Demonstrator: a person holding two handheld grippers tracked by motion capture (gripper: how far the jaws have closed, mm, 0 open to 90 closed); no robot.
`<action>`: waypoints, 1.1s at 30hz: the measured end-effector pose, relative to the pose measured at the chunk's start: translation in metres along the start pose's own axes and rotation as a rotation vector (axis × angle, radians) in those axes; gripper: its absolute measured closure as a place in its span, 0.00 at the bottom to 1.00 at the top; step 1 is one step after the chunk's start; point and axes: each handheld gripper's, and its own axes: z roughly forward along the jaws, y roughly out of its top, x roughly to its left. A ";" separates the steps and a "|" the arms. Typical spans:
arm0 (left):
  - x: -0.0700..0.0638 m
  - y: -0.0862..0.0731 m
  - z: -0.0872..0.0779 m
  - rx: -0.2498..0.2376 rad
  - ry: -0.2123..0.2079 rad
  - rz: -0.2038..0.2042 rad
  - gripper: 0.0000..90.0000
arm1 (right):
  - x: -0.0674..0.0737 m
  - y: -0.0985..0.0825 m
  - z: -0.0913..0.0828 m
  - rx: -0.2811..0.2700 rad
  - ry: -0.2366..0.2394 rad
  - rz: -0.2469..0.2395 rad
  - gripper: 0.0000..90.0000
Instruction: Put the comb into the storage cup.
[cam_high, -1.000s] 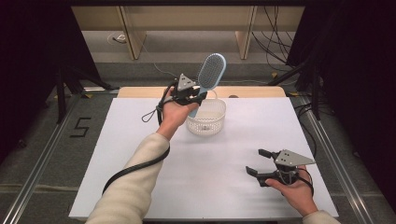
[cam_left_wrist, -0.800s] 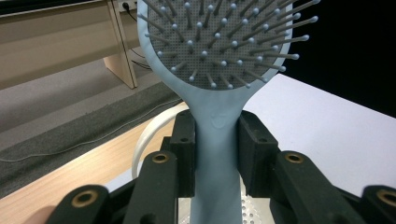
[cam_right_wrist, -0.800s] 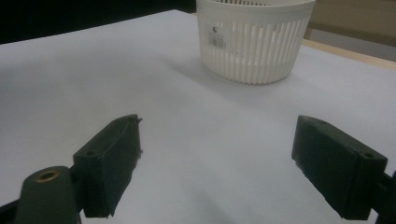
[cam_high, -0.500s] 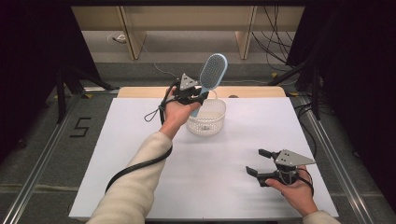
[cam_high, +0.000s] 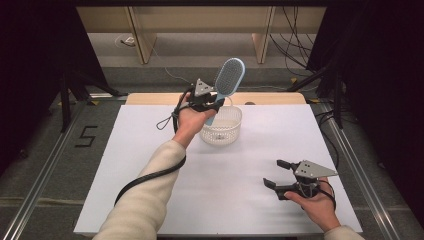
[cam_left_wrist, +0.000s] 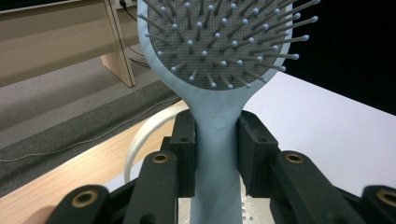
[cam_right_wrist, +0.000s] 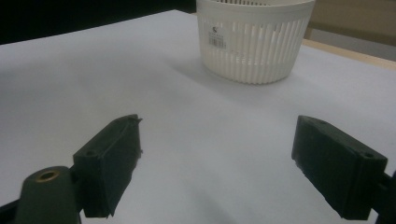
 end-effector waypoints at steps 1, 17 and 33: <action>0.000 0.000 0.000 -0.001 0.000 0.001 0.78 | 0.000 0.000 0.000 0.000 0.000 0.000 0.18; 0.000 -0.001 0.006 -0.014 -0.004 -0.004 0.77 | 0.000 0.000 0.000 0.001 0.003 0.003 0.18; 0.000 -0.003 0.011 -0.018 -0.003 -0.003 0.77 | -0.001 0.000 0.000 0.001 0.002 0.002 0.18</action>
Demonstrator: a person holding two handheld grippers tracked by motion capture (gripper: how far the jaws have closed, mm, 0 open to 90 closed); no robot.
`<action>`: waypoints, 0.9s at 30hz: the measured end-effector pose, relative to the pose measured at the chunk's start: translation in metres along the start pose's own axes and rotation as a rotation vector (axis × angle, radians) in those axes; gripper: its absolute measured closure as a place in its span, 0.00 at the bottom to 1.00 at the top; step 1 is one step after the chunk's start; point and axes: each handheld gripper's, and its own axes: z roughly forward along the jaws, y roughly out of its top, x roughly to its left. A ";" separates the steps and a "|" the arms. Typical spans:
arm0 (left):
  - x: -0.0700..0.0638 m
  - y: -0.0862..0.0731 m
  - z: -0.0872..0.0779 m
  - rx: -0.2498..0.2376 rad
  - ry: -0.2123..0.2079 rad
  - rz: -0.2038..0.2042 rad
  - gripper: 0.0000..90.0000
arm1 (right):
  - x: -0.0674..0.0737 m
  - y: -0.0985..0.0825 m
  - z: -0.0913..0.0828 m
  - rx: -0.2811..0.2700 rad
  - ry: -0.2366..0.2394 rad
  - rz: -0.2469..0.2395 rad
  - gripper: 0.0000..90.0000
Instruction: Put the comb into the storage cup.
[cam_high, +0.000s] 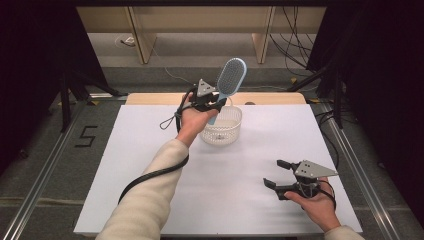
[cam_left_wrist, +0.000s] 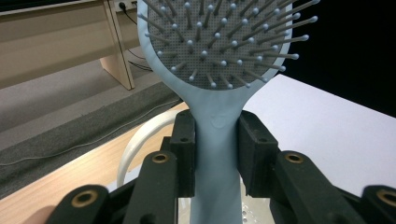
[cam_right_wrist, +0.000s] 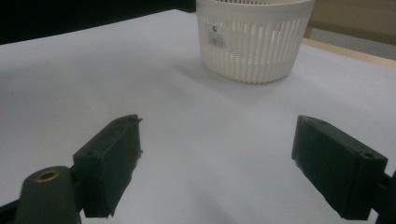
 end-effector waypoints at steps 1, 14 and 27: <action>0.000 0.000 0.000 -0.002 -0.002 0.002 0.77 | 0.000 0.000 0.000 0.000 0.000 0.000 0.18; -0.001 -0.004 0.003 -0.004 -0.008 0.002 0.77 | 0.000 0.000 0.000 0.000 0.000 -0.001 0.18; 0.000 -0.008 0.007 0.004 -0.004 0.000 0.77 | 0.000 0.000 0.000 -0.002 0.000 0.000 0.18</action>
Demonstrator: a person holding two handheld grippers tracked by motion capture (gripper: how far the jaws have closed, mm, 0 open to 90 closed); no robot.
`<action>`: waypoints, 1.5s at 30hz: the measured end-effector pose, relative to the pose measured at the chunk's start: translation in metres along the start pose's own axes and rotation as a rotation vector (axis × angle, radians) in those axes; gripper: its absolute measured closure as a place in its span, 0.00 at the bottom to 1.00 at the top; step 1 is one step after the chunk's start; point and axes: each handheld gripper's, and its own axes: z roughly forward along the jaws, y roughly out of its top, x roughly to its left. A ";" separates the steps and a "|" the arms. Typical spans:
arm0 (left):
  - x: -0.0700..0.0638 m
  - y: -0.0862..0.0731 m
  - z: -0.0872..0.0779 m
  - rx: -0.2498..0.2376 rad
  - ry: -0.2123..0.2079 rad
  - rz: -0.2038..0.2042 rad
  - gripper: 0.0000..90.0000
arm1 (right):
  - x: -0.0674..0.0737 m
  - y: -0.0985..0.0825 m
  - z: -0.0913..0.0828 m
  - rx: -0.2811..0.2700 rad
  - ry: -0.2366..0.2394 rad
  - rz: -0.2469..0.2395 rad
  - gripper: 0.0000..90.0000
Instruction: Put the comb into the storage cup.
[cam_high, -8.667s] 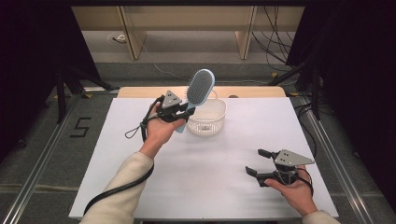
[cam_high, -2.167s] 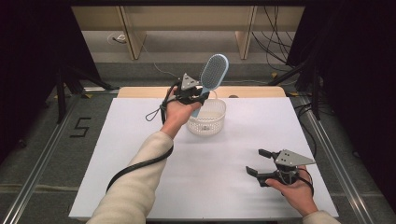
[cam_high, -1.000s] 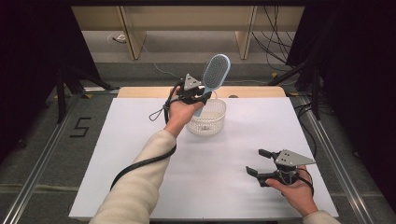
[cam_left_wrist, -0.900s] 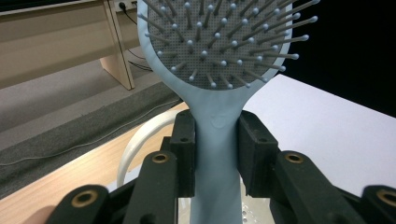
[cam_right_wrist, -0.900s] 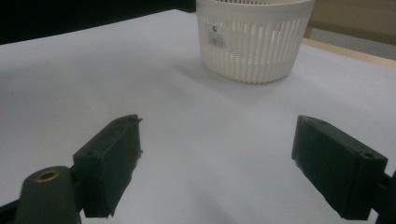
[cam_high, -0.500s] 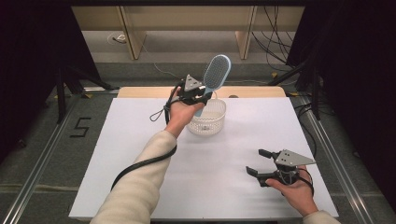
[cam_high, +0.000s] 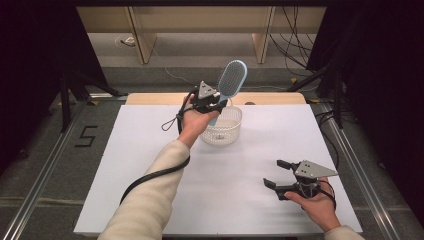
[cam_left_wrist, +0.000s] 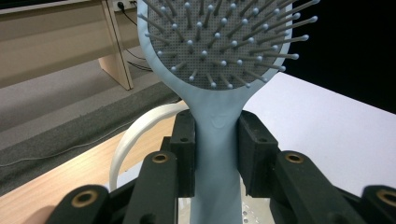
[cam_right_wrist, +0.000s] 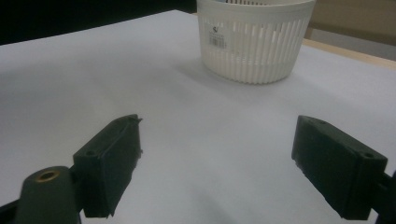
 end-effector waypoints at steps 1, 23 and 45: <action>0.000 0.000 0.000 0.000 0.001 -0.003 0.77 | 0.000 0.000 0.000 0.000 0.000 0.000 0.18; 0.000 -0.005 0.006 0.003 -0.003 0.004 0.77 | 0.000 0.000 0.000 -0.001 0.002 0.001 0.18; 0.001 -0.010 0.009 0.005 -0.001 0.000 0.77 | 0.000 0.000 0.000 0.000 0.003 0.000 0.18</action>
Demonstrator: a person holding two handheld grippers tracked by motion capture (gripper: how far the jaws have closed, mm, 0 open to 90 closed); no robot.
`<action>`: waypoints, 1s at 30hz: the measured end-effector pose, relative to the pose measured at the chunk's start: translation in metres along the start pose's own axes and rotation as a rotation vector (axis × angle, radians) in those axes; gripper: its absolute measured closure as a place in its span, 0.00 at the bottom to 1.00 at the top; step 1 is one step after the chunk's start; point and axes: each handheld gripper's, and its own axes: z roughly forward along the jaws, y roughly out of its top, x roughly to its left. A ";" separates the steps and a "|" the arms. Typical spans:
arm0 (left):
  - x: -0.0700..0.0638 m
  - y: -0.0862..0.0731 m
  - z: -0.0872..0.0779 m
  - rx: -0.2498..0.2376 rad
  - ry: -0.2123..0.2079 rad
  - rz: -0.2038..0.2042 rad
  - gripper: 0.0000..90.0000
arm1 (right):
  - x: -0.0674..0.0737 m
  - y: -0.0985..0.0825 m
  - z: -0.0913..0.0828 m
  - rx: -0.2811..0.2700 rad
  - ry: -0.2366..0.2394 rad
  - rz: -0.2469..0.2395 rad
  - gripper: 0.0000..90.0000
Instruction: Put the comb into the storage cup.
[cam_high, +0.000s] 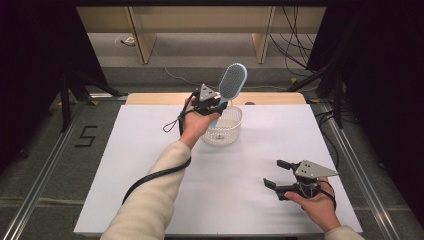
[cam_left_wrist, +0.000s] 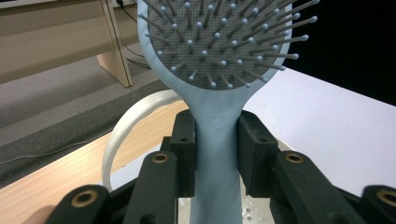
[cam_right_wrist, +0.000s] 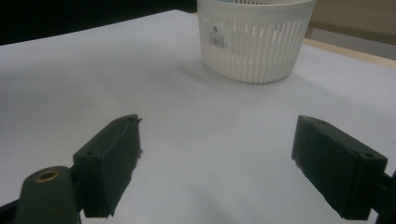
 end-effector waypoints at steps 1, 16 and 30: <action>0.000 0.000 0.000 0.000 -0.001 0.001 0.77 | 0.000 0.000 0.000 -0.001 0.000 0.001 0.18; -0.002 -0.003 0.003 0.003 -0.008 0.002 0.77 | 0.000 0.000 0.000 -0.002 0.000 0.002 0.18; -0.003 -0.006 0.005 0.010 -0.014 0.011 0.77 | 0.000 0.000 0.000 -0.002 0.001 0.002 0.18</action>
